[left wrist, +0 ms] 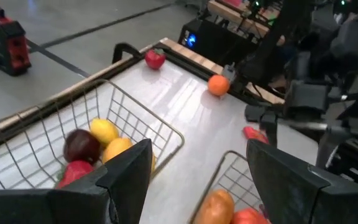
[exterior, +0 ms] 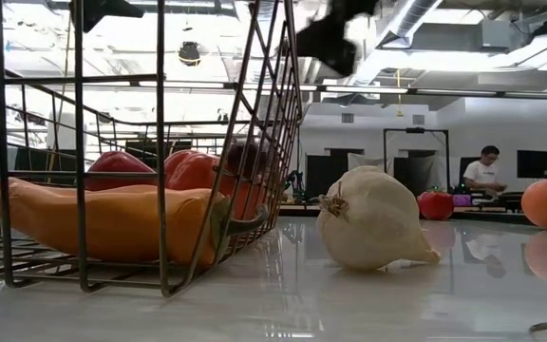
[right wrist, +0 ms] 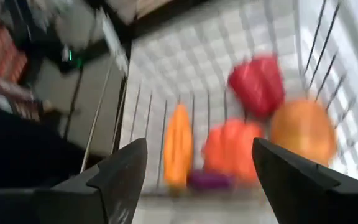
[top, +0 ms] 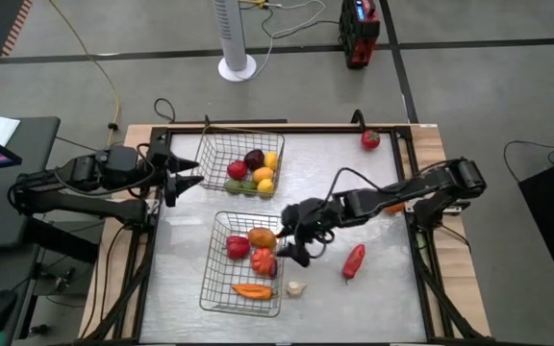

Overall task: Sort produce into baskets
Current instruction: Put the garlic into the bottom wire basket

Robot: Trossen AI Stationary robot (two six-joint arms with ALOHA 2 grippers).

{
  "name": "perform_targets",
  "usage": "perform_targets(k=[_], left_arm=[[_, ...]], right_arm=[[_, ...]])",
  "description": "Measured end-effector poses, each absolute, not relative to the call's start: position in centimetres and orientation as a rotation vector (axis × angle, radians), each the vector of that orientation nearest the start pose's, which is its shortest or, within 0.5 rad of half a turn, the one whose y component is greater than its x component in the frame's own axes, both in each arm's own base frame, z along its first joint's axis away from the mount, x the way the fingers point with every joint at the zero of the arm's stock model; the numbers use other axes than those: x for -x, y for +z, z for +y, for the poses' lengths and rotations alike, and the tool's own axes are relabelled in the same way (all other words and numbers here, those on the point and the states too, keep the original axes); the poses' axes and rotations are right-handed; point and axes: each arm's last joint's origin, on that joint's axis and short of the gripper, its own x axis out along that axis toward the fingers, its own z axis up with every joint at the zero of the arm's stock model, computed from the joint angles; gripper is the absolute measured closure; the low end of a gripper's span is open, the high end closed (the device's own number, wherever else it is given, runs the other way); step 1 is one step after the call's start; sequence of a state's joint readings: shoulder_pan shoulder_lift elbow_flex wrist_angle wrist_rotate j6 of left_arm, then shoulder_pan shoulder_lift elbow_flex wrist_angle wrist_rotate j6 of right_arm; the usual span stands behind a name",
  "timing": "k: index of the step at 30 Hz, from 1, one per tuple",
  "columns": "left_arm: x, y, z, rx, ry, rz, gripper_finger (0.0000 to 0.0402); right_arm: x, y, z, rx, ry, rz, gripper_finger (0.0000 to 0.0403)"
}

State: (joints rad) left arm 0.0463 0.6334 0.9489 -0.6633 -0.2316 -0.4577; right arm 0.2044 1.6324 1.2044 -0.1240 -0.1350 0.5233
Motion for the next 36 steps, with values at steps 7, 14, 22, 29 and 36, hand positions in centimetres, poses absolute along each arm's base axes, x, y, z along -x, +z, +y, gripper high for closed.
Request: perform_targets(k=[7,14,22,29,36], left_arm=[[-11.1,35.9,1.1,0.423,0.328,0.3,0.0152],[-11.0,35.8,1.1,0.413,0.337,0.305,0.0152],[-11.0,35.7,1.1,0.418,0.318,0.32,0.0152],[-11.0,35.6,1.1,0.418,0.318,0.332,0.0152],[-10.9,35.5,1.1,0.418,0.322,0.348,0.0152]], right_arm=[[-31.8,26.0,12.6,-0.317,0.158,0.87,0.0097],[-31.4,22.9,17.4,-0.08,0.128,0.859,0.0101],[-33.5,19.5,18.1,-0.217,0.184,0.92,0.0091],[-33.8,19.2,17.8,-0.057,0.256,0.898,0.0059],[-33.8,19.2,17.7,0.057,0.285,0.88,0.0058]])
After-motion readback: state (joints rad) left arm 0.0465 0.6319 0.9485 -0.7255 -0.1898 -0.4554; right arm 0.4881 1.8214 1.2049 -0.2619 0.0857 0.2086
